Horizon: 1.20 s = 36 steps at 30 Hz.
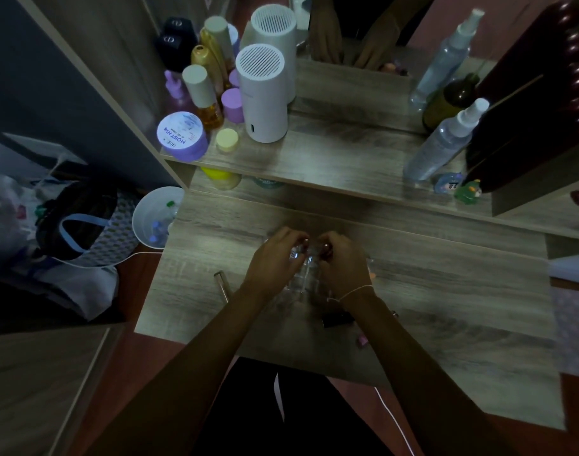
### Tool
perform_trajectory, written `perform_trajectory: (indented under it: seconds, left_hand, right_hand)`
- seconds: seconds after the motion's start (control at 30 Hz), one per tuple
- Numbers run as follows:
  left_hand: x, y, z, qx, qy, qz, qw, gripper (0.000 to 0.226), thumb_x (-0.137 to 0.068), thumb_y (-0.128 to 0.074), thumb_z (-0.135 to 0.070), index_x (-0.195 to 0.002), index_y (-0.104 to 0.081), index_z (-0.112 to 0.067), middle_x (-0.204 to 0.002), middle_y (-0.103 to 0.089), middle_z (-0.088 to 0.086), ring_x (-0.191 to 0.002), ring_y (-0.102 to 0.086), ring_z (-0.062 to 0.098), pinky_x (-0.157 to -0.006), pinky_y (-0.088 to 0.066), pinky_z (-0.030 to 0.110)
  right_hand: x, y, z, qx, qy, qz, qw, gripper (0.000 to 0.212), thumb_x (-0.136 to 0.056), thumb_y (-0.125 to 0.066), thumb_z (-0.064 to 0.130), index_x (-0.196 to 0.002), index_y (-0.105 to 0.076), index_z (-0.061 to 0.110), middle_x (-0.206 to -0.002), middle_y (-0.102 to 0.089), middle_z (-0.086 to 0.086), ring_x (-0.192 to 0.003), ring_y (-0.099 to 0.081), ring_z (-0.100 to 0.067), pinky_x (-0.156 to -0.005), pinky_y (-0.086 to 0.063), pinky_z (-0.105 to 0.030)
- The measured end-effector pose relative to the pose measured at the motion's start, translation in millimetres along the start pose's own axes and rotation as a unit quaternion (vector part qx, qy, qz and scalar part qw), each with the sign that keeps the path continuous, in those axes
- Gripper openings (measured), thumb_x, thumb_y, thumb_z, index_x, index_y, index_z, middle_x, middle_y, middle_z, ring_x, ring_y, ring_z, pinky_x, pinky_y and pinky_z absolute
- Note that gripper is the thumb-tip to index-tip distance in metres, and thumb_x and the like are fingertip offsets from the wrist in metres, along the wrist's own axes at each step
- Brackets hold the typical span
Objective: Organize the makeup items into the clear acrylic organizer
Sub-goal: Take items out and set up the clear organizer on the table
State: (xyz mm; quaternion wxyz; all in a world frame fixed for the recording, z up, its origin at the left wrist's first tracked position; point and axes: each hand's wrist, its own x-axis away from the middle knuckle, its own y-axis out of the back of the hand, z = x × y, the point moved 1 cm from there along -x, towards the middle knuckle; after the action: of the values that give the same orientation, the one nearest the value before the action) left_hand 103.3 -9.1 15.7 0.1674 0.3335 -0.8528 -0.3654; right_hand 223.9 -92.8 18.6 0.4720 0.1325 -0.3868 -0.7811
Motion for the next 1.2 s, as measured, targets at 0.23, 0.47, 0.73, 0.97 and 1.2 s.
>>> perform_trajectory:
  seconds: [0.23, 0.47, 0.73, 0.97, 1.2]
  left_hand:
    - [2.4, -2.4, 5.2, 0.001, -0.003, -0.009, 1.0, 0.032, -0.085, -0.067, -0.02, -0.116, -0.06, -0.019, -0.111, -0.062, 0.003, -0.095, -0.061, 0.017, -0.077, -0.051, 0.032]
    - [9.6, 0.3, 9.5, 0.02, 0.001, -0.028, 0.999, 0.038, -0.085, -0.067, -0.025, -0.121, -0.057, -0.019, -0.118, -0.06, 0.003, -0.099, -0.059, 0.015, -0.08, -0.047, 0.026]
    - [32.2, 20.6, 24.1, 0.03, 0.024, -0.036, 0.999, 0.052, -0.082, -0.072, -0.027, -0.129, -0.051, -0.017, -0.124, -0.056, 0.006, -0.102, -0.055, 0.011, -0.081, -0.049, 0.028]
    - [51.8, 44.3, 46.2, 0.023, 0.052, -0.099, 0.993, 0.034, -0.087, -0.066, -0.023, -0.119, -0.056, -0.018, -0.113, -0.059, 0.005, -0.09, -0.059, 0.016, -0.075, -0.05, 0.032]
    - [78.5, 43.0, 86.9, -0.049, 0.279, -0.088, 0.955, 0.043, -0.09, -0.06, -0.024, -0.127, -0.047, -0.006, -0.128, -0.045, 0.023, -0.097, -0.058, 0.044, -0.079, -0.047, 0.047]
  right_hand:
    - [1.7, -0.3, -0.8, 0.004, 0.017, -0.007, 1.0, 0.019, -0.078, -0.066, 0.005, -0.097, -0.064, 0.01, -0.095, -0.064, -0.009, -0.08, -0.053, -0.013, -0.074, -0.042, -0.025]
    - [8.0, 7.0, 2.2, 0.0, 0.036, -0.022, 0.999, 0.022, -0.081, -0.065, 0.008, -0.103, -0.062, 0.009, -0.098, -0.064, -0.01, -0.082, -0.057, -0.017, -0.076, -0.051, -0.033]
    - [26.6, 40.8, -6.2, 0.01, 0.027, -0.087, 0.996, 0.04, -0.073, -0.073, 0.003, -0.112, -0.063, 0.006, -0.106, -0.066, -0.014, -0.085, -0.064, -0.028, -0.079, -0.048, -0.034]
    - [56.0, 58.1, -35.3, 0.0, -0.059, -0.177, 0.982, 0.031, -0.077, -0.069, 0.016, -0.108, -0.062, 0.013, -0.1, -0.065, -0.011, -0.083, -0.06, -0.023, -0.075, -0.045, -0.031]
    - [111.5, 24.1, -89.4, -0.043, -0.285, -0.186, 0.939, 0.031, -0.083, -0.057, 0.009, -0.114, -0.059, 0.009, -0.107, -0.059, -0.022, -0.096, -0.057, -0.036, -0.081, -0.042, -0.033]
